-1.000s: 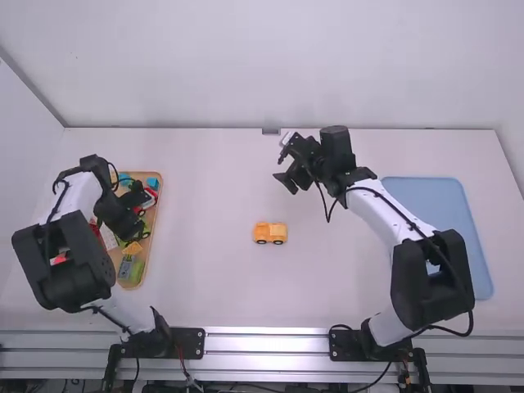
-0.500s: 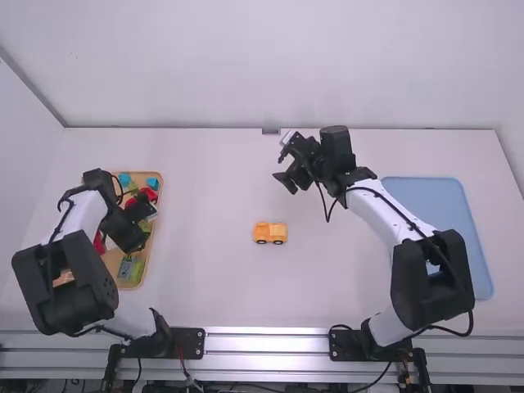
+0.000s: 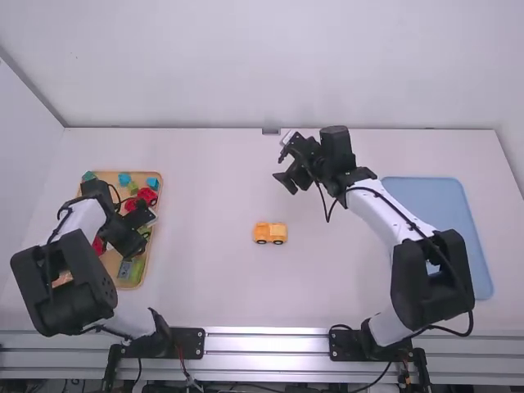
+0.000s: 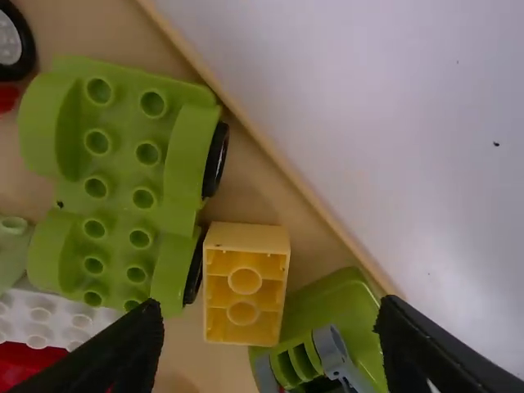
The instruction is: Assemble lego blocks to make yellow taxi
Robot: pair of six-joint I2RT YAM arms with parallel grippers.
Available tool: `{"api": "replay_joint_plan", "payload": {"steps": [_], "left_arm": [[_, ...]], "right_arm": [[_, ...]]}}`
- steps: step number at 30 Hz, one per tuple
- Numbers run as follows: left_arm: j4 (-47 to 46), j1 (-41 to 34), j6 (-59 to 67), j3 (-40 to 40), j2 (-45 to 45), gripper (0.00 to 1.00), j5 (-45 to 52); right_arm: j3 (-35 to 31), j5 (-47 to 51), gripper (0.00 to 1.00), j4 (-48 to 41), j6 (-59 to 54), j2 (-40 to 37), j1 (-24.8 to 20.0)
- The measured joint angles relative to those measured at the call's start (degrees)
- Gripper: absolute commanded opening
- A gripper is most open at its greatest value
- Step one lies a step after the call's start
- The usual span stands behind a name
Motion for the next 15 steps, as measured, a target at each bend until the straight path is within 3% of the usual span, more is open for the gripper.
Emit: {"api": "replay_joint_plan", "payload": {"steps": [15], "left_arm": [[0.28,0.00,0.68,0.00,1.88,0.61,0.63]], "right_arm": [[0.00,0.00,0.98,0.39,-0.02,0.00,-0.02]]}}
